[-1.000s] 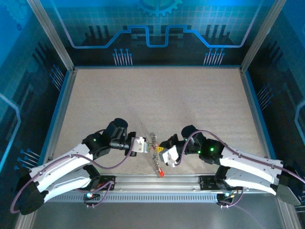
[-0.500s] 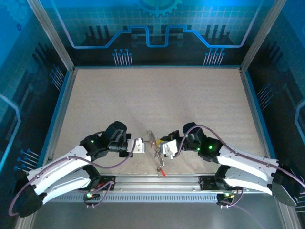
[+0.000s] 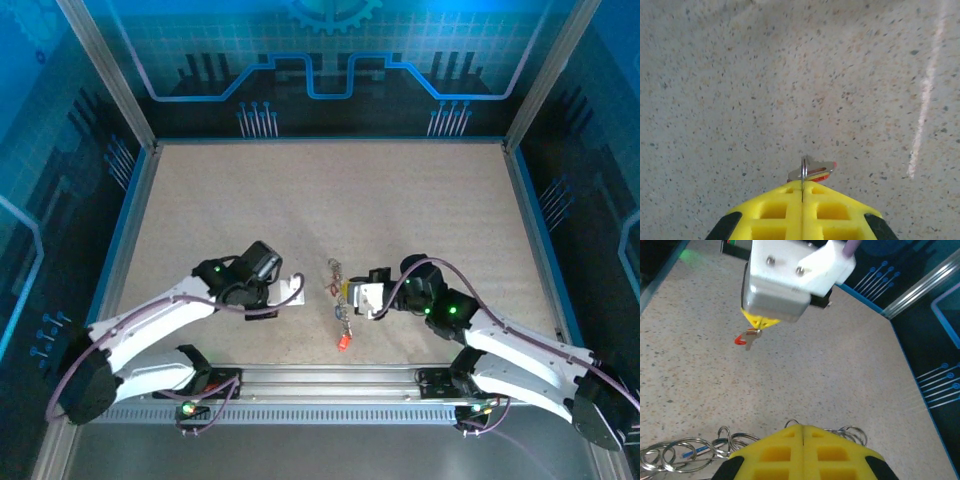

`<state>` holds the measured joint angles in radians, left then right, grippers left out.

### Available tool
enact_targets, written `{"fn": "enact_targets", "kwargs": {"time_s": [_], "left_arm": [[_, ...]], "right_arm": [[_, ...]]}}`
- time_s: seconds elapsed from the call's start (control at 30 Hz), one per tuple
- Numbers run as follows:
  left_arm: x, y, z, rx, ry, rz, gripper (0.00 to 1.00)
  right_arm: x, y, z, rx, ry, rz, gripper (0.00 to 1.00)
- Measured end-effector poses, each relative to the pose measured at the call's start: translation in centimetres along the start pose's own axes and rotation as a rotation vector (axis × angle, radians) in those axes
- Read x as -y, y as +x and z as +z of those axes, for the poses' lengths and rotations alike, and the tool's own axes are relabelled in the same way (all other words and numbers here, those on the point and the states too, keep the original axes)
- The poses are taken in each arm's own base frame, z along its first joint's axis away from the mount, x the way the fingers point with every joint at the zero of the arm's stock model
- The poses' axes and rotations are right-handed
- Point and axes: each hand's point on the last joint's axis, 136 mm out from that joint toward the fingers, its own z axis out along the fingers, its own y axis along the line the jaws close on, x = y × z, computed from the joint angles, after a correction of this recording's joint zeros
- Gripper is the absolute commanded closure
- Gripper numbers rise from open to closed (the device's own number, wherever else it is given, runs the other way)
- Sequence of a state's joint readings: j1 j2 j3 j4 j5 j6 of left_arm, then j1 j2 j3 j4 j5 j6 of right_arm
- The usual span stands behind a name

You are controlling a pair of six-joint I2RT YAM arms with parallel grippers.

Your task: Put the keys on the keyring

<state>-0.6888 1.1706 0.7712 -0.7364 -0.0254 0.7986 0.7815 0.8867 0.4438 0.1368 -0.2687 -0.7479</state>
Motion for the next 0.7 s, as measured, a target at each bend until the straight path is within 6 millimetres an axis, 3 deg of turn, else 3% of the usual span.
{"fn": "enact_targets", "kwargs": {"time_s": [0.2, 0.7], "left_arm": [[-0.3, 0.4, 1.6, -0.094, 0.047, -0.043, 1.0], [-3.0, -2.5, 5.6, -0.062, 0.049, -0.059, 1.0]], "right_arm": [[0.9, 0.1, -0.3, 0.002, 0.033, 0.021, 1.0], [2.6, -0.3, -1.0, 0.013, 0.108, 0.029, 1.0]]}}
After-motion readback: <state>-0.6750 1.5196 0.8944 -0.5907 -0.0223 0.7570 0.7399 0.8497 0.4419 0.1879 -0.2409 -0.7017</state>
